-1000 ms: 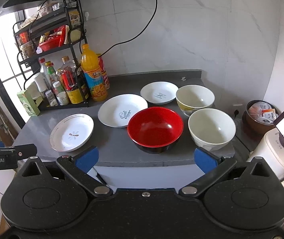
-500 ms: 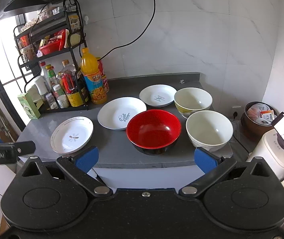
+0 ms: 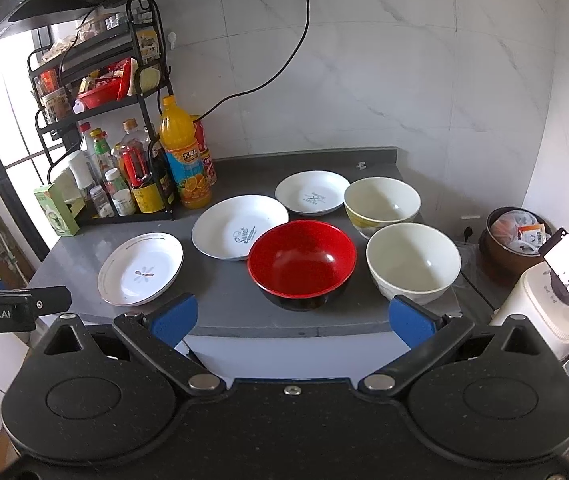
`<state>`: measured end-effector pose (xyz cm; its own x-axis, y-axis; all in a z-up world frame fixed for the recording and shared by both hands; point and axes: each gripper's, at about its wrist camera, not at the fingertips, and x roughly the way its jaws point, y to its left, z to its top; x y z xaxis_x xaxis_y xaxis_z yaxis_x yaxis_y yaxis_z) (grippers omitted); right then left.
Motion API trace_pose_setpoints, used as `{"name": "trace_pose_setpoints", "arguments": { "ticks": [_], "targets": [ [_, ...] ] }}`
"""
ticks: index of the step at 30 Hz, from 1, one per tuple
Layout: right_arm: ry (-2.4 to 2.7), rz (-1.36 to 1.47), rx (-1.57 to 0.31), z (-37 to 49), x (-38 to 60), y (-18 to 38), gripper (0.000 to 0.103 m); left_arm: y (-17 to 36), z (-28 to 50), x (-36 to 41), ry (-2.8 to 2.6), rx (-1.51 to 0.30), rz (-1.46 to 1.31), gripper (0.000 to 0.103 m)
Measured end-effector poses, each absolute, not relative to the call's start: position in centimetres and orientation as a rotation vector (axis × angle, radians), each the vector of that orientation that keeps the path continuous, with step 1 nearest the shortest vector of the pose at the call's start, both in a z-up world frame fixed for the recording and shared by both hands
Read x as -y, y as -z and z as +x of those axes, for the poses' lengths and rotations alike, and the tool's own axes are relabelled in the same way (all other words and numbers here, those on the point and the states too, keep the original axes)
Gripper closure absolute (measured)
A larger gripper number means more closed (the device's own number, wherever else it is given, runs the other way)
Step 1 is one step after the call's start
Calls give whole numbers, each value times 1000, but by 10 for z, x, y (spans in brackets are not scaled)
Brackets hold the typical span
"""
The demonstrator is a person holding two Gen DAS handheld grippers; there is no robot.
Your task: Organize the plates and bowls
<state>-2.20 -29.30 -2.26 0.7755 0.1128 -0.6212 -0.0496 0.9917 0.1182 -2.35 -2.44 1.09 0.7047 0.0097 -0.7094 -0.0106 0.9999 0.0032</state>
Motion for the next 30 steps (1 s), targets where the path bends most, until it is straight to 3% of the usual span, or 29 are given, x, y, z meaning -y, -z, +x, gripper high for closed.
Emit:
{"name": "trace_pose_setpoints", "arguments": {
  "ticks": [30],
  "targets": [
    [-29, 151, -758, 30, 277, 24, 0, -17, 38, 4, 33, -848, 27, 1]
  ]
}}
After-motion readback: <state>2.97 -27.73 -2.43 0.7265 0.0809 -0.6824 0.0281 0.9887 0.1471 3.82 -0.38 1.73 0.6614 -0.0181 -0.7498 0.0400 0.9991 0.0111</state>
